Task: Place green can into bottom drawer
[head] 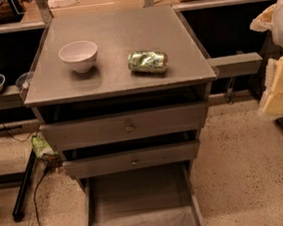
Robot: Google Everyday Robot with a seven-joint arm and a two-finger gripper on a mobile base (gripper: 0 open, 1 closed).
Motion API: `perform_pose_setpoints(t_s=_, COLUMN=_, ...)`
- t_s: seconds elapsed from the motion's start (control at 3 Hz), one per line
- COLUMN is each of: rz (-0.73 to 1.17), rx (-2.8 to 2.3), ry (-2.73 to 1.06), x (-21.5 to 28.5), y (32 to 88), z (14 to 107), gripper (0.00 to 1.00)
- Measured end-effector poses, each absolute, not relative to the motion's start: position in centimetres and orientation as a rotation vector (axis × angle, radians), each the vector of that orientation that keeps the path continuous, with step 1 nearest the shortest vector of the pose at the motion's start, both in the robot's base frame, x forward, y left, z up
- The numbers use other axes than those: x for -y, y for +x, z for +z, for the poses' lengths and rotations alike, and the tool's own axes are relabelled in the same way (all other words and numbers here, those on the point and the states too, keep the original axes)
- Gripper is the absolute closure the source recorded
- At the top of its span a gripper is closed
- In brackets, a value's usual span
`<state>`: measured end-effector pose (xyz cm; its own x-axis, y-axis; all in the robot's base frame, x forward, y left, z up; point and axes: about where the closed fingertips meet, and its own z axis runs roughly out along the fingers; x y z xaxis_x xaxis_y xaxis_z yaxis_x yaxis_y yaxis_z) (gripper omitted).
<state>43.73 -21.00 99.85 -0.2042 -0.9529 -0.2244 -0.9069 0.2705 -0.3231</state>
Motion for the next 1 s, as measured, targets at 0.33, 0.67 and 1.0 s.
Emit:
perform_pose_setpoints(t_s=0.33, rz=-0.168, rx=-2.172, ry=-1.688, x=21.0, y=43.7, z=99.9, gripper=0.0)
perform_pose_setpoints(t_s=0.67, rz=-0.206, rx=-2.165, ry=-1.703, x=21.2, y=45.6, z=99.6, gripper=0.0)
perform_pose_setpoints(t_s=1.0, rz=-0.227, rx=-2.147, ry=-1.742, x=20.4, y=49.2, z=98.9, gripper=0.0)
